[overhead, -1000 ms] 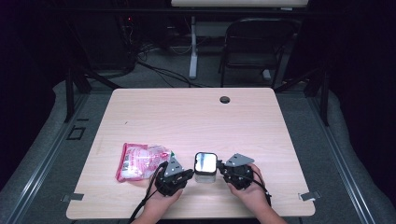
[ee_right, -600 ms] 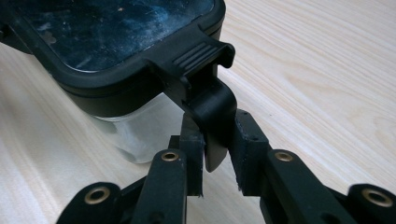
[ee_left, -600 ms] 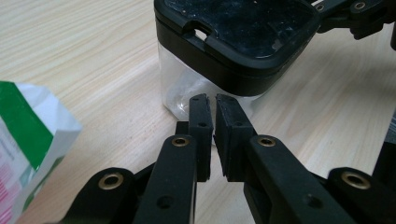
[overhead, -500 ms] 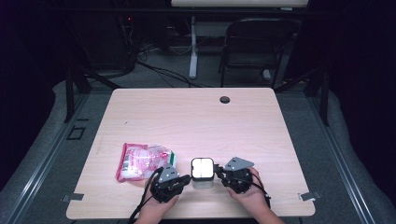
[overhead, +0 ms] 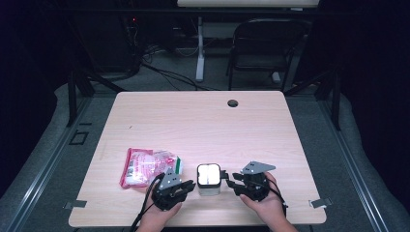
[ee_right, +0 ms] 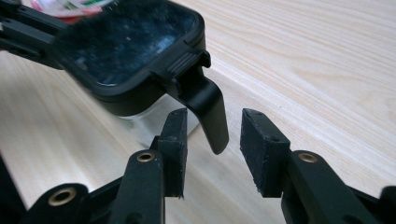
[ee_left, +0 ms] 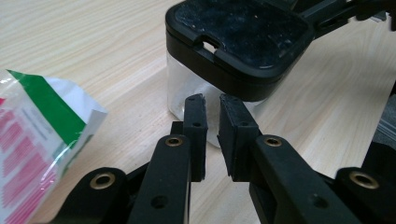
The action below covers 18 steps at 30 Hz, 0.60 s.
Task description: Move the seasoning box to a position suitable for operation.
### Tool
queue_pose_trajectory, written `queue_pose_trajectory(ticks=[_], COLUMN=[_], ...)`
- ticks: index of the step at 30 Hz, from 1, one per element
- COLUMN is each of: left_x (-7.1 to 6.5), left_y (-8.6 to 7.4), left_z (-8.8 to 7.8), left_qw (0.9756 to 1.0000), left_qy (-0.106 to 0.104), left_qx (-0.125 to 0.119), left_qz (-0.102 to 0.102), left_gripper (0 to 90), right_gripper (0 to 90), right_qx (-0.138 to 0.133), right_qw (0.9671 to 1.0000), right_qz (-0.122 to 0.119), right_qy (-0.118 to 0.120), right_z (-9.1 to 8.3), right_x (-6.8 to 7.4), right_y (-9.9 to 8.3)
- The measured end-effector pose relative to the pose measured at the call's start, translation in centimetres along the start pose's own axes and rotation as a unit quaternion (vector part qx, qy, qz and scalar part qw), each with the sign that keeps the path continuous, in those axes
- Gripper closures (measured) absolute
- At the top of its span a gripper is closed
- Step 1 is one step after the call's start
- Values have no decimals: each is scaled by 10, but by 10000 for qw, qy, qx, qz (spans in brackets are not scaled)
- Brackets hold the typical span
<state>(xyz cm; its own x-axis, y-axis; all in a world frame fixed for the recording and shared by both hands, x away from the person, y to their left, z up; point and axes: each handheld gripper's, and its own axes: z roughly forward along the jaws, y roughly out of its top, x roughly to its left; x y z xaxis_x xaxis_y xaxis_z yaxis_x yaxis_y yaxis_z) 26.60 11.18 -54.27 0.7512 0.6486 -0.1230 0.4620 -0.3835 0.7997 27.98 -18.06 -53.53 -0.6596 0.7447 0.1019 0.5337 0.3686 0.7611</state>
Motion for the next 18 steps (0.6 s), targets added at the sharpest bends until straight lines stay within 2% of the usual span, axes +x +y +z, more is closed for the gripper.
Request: queue_pose_trajectory(ticks=[2,4,6,7,8,12,15,18], left_x=[1,2,3,4,4,4,4,5], left_y=[1,3,5,7,7,13,14,16], left_z=[-1,-3,-4,-5,-5,-7,-8,-9], left_qw=[10000,10000,10000,9999,9999,9999,10000,9999], left_qy=[17,70,31,31,31,41,47,84], left_qx=[-32,-53,-75,-90,-90,-114,-82,-70], left_qz=[-13,-15,-23,-34,-34,-13,17,64], left_gripper=[808,807,806,806,804,799,794,791], right_gripper=[637,647,675,679,679,705,708,712], right_qx=[-149,-141,-365,-386,-386,-624,-662,-721], right_qw=[9997,9998,9989,9989,9989,9970,9965,9961], right_qz=[171,169,270,250,250,459,507,502], right_qy=[9,-6,-99,-107,-107,-70,-81,-116], right_z=[-10,-14,-23,-25,-25,-28,-24,-21], right_x=[3,3,6,5,5,7,9,10], right_y=[4,6,19,22,22,45,54,55])
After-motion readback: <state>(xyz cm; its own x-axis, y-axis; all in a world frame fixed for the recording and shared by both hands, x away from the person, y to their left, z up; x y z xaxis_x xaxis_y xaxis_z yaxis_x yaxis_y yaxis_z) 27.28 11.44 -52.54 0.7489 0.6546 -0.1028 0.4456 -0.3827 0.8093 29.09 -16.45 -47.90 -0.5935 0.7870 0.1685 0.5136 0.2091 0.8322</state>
